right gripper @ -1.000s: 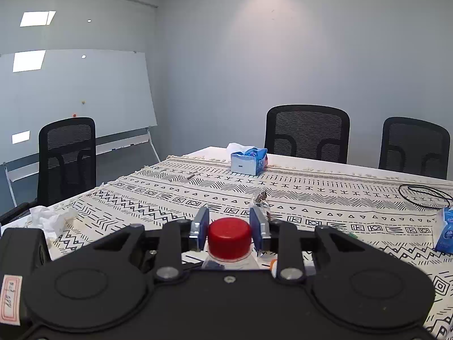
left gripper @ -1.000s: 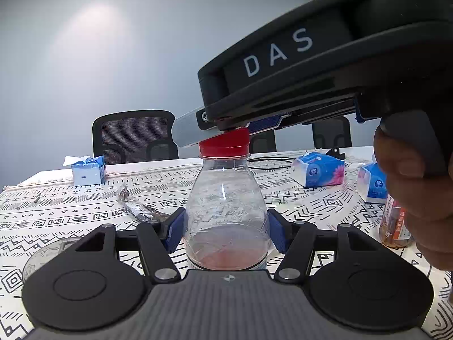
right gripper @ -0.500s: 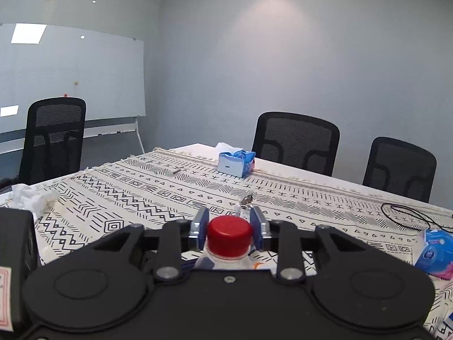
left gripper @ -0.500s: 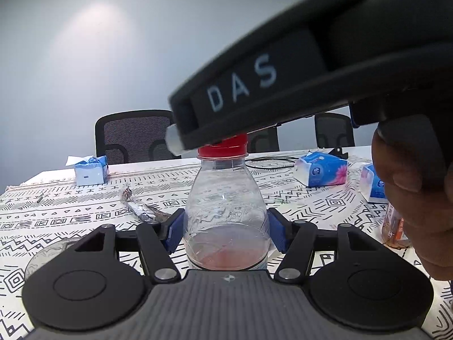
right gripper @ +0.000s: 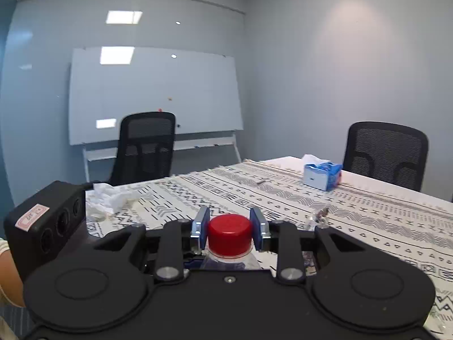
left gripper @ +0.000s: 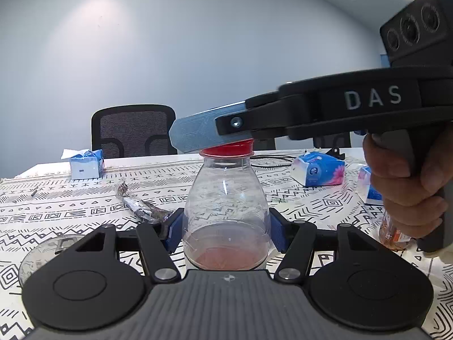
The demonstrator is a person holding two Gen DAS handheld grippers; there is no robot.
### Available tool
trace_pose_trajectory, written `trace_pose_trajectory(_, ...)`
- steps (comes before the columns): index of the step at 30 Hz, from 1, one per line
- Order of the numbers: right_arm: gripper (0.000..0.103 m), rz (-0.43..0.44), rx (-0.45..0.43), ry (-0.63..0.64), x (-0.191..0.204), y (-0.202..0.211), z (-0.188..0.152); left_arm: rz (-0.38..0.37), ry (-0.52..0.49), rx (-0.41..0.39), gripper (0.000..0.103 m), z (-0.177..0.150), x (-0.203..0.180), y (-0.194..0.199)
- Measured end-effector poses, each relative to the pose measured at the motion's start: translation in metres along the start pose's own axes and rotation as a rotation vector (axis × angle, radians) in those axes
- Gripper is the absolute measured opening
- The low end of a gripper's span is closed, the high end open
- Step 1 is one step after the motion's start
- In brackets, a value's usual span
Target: Unscrew bottle cap and pour
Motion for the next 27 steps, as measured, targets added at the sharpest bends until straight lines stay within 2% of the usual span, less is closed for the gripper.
trace_pose_trajectory(2,0.035,-0.035,0.004,-0.055,0.002,-0.002,0.004,0.003,0.000,-0.002,0.057,0.001,0.007,-0.026)
trace_pose_trajectory(8,0.038,-0.331,0.061,-0.005,0.042,-0.030,0.008,0.015,-0.004,-0.005,0.058,0.004,0.012,-0.069)
trace_pose_trajectory(10,0.034,-0.395,0.072,0.018,0.045,-0.038,0.004,0.021,-0.005,-0.005,0.058,0.000,0.007,-0.054)
trace_pose_trajectory(11,0.034,-0.407,0.062,0.025,0.047,-0.040,0.002,0.023,-0.002,-0.006,0.058,0.001,0.010,-0.062)
trace_pose_trajectory(13,0.033,-0.385,0.055,0.023,0.045,-0.038,0.001,0.019,-0.003,-0.007,0.057,0.003,0.009,-0.051)
trace_pose_trajectory(15,0.033,-0.323,0.043,0.005,0.037,-0.032,0.000,0.015,-0.007,-0.011,0.058,0.003,0.017,-0.065)
trace_pose_trajectory(20,0.033,-0.083,0.024,-0.014,0.004,-0.017,-0.002,0.004,-0.011,-0.011,0.057,0.000,0.023,-0.068)
trace_pose_trajectory(21,0.033,-0.037,0.020,-0.020,-0.002,-0.015,-0.002,0.003,-0.011,-0.010,0.057,-0.002,0.015,-0.048)
trace_pose_trajectory(22,0.033,-0.002,0.017,-0.024,-0.007,-0.013,-0.003,0.001,-0.012,-0.010,0.057,-0.003,0.014,-0.046)
trace_pose_trajectory(24,0.034,0.001,0.026,-0.047,-0.009,-0.013,0.000,0.001,-0.015,-0.012,0.057,-0.003,0.015,-0.056)
trace_pose_trajectory(25,0.034,-0.032,0.032,-0.062,-0.006,-0.014,0.002,0.001,-0.014,-0.012,0.057,-0.002,0.017,-0.060)
trace_pose_trajectory(27,0.043,-0.152,0.041,-0.087,0.007,-0.021,0.007,0.006,-0.007,-0.010,0.057,0.001,0.022,-0.067)
Point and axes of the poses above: each gripper's, at about its wrist camera, not at the fingertips, and y roughly against the way its jaws point, x to its left, z to its top, the point moved 1 cm from there along -y, roughly the way its jaws point, and after that the axes turned 14 degrees about z, right-handed, at the moved point
